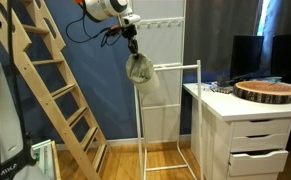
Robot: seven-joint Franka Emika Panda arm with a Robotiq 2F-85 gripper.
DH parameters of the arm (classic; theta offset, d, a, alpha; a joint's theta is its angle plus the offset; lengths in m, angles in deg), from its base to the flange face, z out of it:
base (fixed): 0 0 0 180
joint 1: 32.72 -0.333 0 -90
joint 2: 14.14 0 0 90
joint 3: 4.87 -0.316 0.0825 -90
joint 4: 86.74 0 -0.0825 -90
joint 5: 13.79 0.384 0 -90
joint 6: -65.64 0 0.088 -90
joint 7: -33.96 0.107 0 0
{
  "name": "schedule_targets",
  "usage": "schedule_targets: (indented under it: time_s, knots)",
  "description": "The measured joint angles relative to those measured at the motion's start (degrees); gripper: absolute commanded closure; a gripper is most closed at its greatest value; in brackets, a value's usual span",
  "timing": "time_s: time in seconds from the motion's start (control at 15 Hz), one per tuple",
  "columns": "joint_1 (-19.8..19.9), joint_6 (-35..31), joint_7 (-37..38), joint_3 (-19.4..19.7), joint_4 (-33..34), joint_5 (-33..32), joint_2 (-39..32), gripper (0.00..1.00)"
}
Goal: Hang the cap onto the rack
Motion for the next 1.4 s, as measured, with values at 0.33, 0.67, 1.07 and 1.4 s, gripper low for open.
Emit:
schedule_targets:
  time_s: [0.33, 0.67, 1.07, 1.4]
  knots:
    - [0.1, 3.2, 18.2, 0.0, 1.3, -6.5, -1.2, 0.97]
    - [-1.0, 11.2, 31.6, -0.4, 3.6, -11.8, -5.2, 0.97]
    - [-3.3, 16.5, 32.6, -0.7, 7.8, -11.3, -10.4, 0.97]
    - [-4.3, 18.3, 30.5, -0.9, 10.1, -8.7, -12.3, 0.97]
